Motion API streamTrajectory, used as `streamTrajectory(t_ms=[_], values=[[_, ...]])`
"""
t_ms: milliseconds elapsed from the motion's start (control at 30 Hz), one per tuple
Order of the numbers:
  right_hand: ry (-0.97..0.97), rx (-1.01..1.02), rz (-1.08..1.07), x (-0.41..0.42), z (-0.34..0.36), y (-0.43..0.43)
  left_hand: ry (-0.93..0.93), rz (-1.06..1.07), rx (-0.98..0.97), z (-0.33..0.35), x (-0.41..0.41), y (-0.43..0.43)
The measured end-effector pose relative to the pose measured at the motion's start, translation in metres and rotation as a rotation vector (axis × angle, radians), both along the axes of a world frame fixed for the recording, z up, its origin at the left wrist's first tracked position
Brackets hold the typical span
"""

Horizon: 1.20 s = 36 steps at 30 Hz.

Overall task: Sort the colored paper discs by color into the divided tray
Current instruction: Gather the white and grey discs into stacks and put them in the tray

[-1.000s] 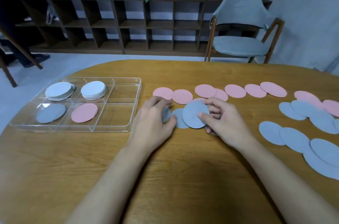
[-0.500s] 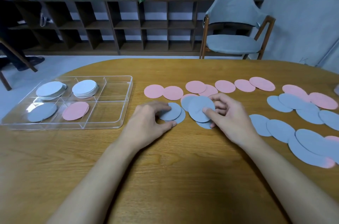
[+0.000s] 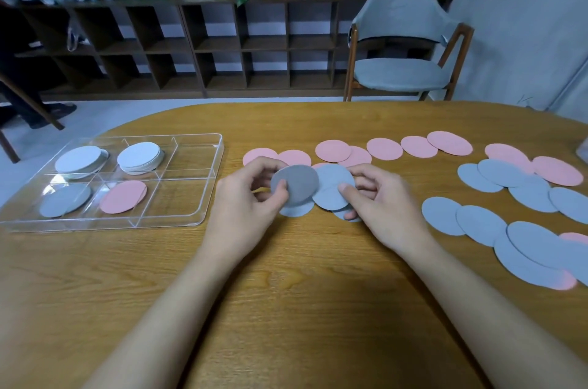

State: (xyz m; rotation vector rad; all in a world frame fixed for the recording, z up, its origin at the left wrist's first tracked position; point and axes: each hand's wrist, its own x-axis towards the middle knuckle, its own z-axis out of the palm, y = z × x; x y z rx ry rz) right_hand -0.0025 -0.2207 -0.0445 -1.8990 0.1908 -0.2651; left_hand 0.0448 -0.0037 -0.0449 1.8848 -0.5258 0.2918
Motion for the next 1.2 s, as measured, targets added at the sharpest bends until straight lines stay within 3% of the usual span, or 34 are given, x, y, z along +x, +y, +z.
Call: streamTrajectory(t_ms=[200,367,533,600,767,933,1100,1200], values=[[0.089,0.069,0.042,0.003,0.000,0.000,-0.002,-0.122,-0.065,0.000,-0.005,-0.013],[0.138,0.374,0.112,0.004,0.005,0.002,-0.111,-0.101,0.016,-0.007,-0.003,-0.019],[0.136,0.523,0.166,0.005,0.007,0.002,-0.142,-0.114,0.159,-0.011,-0.002,-0.018],[0.118,0.452,0.189,0.005,0.004,0.001,-0.165,-0.124,0.209,-0.010,-0.003,-0.018],[0.043,0.045,0.120,0.002,0.001,0.000,-0.199,-0.054,0.297,-0.010,0.002,-0.008],[-0.009,-0.054,0.066,0.000,0.002,-0.003,-0.035,0.021,0.531,-0.011,0.008,0.005],[-0.025,-0.120,0.015,0.001,0.002,-0.005,-0.044,0.013,0.607,-0.009,0.011,0.006],[-0.029,-0.141,-0.014,0.002,0.001,-0.006,-0.036,-0.024,0.523,-0.007,0.009,0.007]])
